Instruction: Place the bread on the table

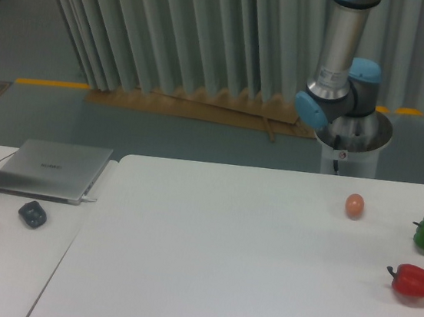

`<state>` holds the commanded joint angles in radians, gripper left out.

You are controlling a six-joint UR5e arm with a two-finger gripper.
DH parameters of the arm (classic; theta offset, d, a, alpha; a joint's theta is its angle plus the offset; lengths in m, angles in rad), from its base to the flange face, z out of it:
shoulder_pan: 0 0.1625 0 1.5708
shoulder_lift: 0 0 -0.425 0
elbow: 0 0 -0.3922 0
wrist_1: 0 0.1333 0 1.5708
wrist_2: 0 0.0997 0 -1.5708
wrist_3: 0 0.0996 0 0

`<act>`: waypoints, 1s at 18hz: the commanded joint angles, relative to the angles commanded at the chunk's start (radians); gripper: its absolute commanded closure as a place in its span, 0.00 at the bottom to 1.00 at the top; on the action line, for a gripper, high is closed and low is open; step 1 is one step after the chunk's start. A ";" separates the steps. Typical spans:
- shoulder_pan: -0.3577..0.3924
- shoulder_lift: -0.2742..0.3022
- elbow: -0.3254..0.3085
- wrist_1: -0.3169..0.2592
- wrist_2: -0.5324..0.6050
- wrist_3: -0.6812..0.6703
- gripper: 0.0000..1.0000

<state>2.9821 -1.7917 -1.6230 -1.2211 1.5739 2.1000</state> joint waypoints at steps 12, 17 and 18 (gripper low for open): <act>0.046 -0.008 -0.018 0.011 -0.091 0.066 0.00; 0.046 -0.021 -0.011 0.009 -0.041 0.066 0.00; 0.049 -0.026 -0.015 0.008 -0.035 0.068 0.00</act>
<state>3.0311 -1.8177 -1.6382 -1.2134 1.5385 2.1675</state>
